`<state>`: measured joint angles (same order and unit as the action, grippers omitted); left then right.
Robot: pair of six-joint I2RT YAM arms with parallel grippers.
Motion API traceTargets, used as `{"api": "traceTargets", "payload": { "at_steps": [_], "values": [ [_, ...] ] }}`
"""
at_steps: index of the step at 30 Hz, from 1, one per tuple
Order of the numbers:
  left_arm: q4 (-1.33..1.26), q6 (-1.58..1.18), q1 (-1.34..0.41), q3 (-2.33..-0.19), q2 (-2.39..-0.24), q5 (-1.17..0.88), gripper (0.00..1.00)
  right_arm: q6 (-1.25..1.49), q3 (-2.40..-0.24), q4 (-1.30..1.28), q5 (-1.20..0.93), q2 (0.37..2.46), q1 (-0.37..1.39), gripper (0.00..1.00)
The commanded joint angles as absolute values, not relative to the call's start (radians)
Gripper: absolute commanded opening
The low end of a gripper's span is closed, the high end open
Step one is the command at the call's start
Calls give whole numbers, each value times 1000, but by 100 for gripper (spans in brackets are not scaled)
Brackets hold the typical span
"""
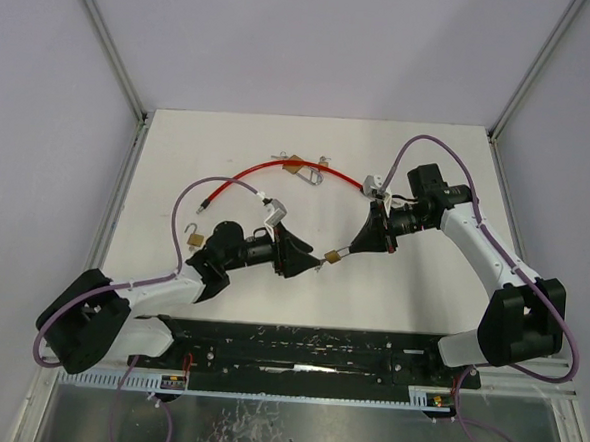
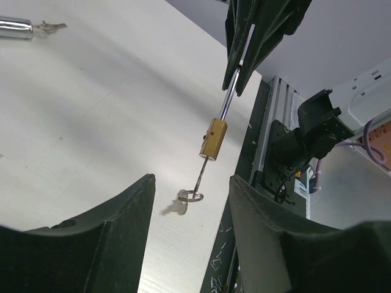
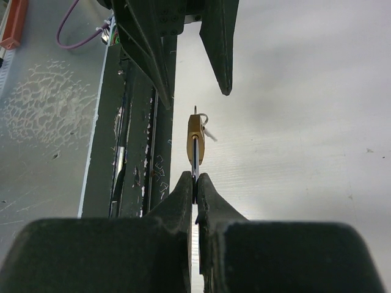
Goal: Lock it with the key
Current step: Lock the lock.
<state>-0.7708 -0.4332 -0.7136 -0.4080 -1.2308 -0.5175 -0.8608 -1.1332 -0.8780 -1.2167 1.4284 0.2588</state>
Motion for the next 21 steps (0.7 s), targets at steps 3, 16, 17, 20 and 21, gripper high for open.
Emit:
{"api": "traceTargets", "payload": {
  "at_steps": [3,16,17,20,21],
  "values": [
    [-874,-427,-734,-446,-1273,-529,46,-839,-1159,-858,-1270,1414,253,0],
    [-845,-396,-741,-484,-1338,-558,35,-849,-1158,-865,-1266,1413,253,0],
    [-843,-397,-742,-489,-1346,-565,35,-850,-1159,-866,-1267,1413,253,0],
    [-845,-395,-741,-500,-1364,-583,34,-856,-1160,-872,-1269,1415,253,0],
    [-844,-394,-742,-502,-1368,-588,34,-859,-1162,-875,-1270,1417,254,0]
  ]
}}
